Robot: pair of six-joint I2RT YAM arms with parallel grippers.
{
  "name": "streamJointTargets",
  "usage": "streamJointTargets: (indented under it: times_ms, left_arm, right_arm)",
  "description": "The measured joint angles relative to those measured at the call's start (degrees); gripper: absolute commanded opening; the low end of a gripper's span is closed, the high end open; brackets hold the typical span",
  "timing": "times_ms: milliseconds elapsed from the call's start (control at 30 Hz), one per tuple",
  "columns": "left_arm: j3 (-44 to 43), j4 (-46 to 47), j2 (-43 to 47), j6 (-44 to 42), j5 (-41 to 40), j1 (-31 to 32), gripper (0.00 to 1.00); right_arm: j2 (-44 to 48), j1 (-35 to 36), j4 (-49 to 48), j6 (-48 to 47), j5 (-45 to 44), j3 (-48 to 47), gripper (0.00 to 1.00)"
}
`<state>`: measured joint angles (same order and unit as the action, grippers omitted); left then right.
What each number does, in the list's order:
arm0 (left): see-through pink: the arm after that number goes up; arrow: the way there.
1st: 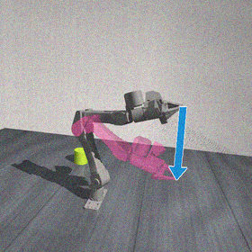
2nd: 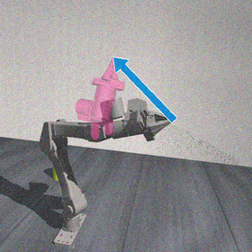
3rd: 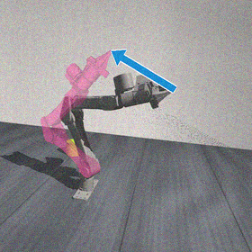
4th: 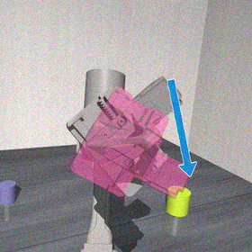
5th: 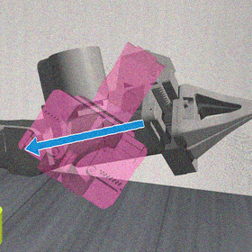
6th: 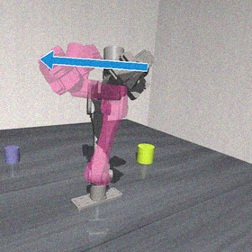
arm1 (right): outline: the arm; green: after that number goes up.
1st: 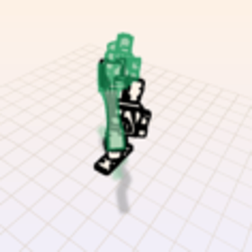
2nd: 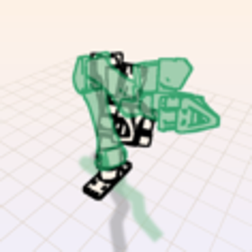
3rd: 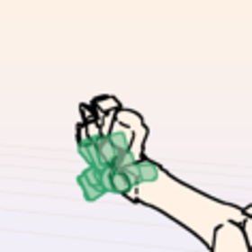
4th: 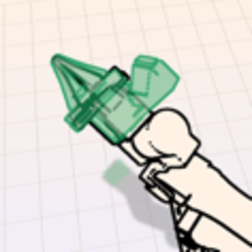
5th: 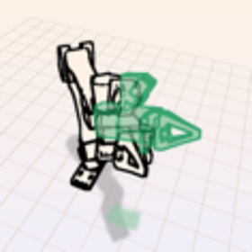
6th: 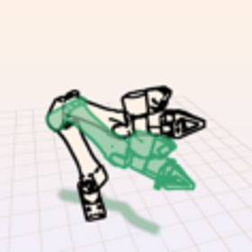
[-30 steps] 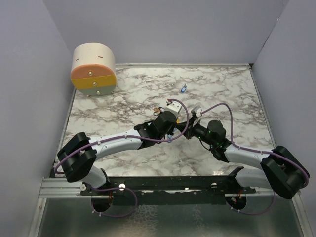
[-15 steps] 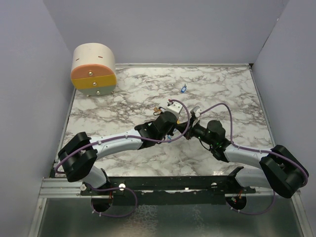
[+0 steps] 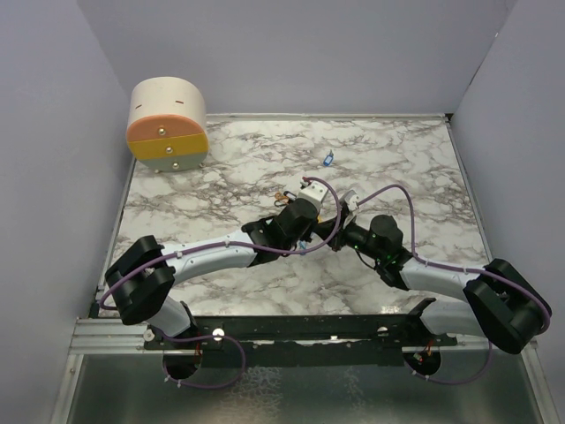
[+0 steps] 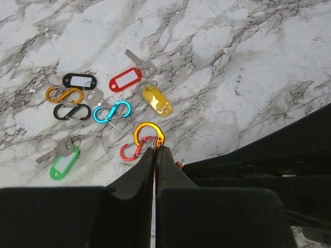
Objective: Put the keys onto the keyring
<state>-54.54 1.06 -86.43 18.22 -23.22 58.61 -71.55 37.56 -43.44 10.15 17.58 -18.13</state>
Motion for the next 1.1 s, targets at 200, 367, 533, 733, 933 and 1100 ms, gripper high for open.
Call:
streamJointTargets:
  times_ms: [200,367,533,733,933,1100]
  left_arm:
    - [-0.4,0.0,0.0,0.0,-0.4,0.0,0.0]
    - [-0.4,0.0,0.0,0.0,-0.6,0.0,0.02]
    - [-1.0,-0.2,0.0,0.1,-1.6,0.0,0.55]
    - [-1.2,0.2,0.2,1.6,-4.5,0.0,0.74]
    - [-0.7,0.2,3.2,2.9,-8.5,0.2,0.99]
    - [2.7,0.5,8.9,4.0,-13.3,0.1,0.99]
  right_arm:
    - [-0.1,0.0,-0.3,0.0,0.4,0.0,0.01]
    - [-0.1,0.0,-0.3,0.0,0.6,0.0,0.01]
    - [-0.1,0.0,-0.3,0.0,0.5,0.0,0.01]
    - [0.0,0.0,0.2,0.1,0.3,0.8,0.01]
    - [1.6,0.0,0.4,0.1,-0.9,0.7,0.01]
    - [2.6,0.0,4.3,1.7,-6.8,-1.2,0.01]
